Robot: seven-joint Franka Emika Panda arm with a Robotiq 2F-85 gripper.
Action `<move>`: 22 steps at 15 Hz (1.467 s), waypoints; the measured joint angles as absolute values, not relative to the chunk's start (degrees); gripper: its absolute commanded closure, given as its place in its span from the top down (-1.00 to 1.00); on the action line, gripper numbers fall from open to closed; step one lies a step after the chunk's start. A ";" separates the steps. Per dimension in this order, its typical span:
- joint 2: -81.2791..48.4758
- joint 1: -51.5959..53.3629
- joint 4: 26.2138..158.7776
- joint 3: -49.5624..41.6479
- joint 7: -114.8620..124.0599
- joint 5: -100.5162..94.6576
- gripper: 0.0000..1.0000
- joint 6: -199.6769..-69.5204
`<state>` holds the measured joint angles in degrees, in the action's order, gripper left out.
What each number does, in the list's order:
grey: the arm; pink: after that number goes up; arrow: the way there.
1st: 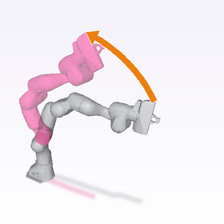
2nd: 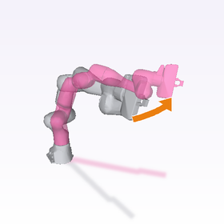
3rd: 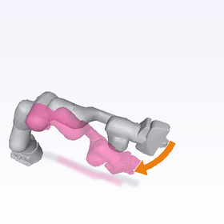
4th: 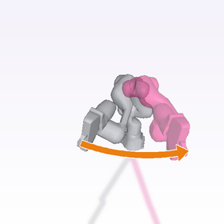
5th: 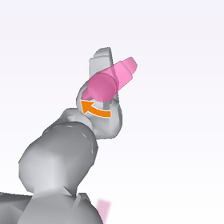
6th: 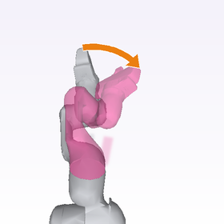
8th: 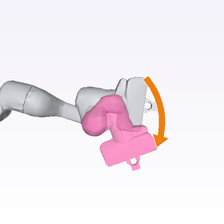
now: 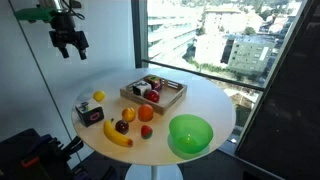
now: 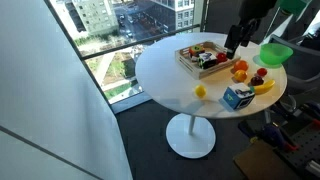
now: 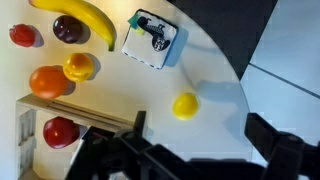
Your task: Put the yellow ball into the bowl
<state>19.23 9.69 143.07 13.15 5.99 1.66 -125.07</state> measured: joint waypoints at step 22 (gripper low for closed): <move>11.05 9.15 137.90 11.45 5.41 1.64 1.00 -127.37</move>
